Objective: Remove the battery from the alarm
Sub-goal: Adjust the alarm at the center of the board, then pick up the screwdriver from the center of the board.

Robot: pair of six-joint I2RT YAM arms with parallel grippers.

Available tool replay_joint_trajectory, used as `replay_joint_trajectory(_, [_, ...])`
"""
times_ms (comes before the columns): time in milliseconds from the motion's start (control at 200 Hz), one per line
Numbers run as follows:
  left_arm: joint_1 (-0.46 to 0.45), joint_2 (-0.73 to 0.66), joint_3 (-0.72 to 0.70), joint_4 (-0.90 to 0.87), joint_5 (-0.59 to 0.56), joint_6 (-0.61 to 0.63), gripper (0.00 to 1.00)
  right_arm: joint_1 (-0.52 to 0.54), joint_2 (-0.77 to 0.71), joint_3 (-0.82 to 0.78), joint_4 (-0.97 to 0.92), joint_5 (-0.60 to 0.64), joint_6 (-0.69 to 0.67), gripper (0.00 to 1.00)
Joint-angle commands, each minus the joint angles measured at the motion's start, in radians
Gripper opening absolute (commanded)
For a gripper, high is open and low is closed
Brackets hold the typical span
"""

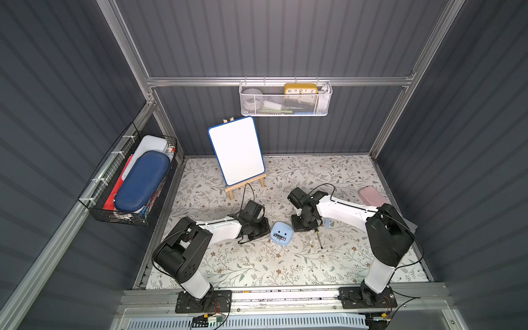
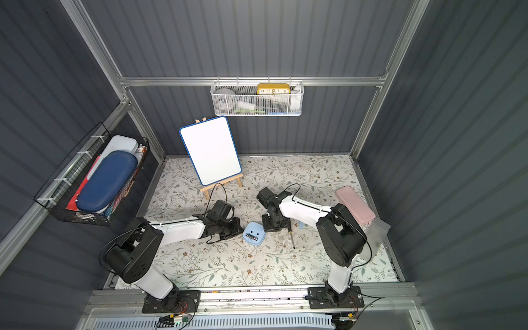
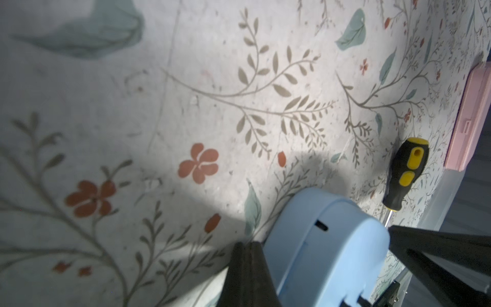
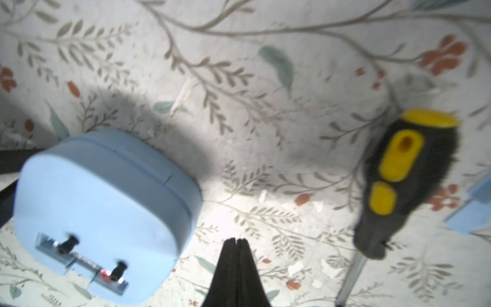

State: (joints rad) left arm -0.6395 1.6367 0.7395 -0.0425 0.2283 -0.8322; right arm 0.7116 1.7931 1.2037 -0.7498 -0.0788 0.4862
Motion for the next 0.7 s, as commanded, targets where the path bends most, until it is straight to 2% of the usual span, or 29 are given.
replay_joint_trajectory(0, [-0.029, -0.027, -0.019, -0.017, 0.009, -0.021, 0.00, 0.043, 0.007, -0.007, -0.003, -0.049, 0.033, 0.00])
replay_joint_trajectory(440, [-0.086, -0.047, -0.007, -0.063, -0.034, -0.051, 0.00, 0.044, 0.027, 0.028, -0.026, 0.008, 0.032, 0.00])
replay_joint_trajectory(595, [-0.082, -0.100, -0.005, -0.154, -0.097, -0.065, 0.00, 0.024, -0.057, 0.008, -0.105, 0.142, 0.019, 0.00])
replay_joint_trajectory(695, [-0.050, -0.146, -0.020, -0.169, -0.120, -0.050, 0.00, -0.052, -0.130, -0.029, -0.092, 0.146, -0.003, 0.00])
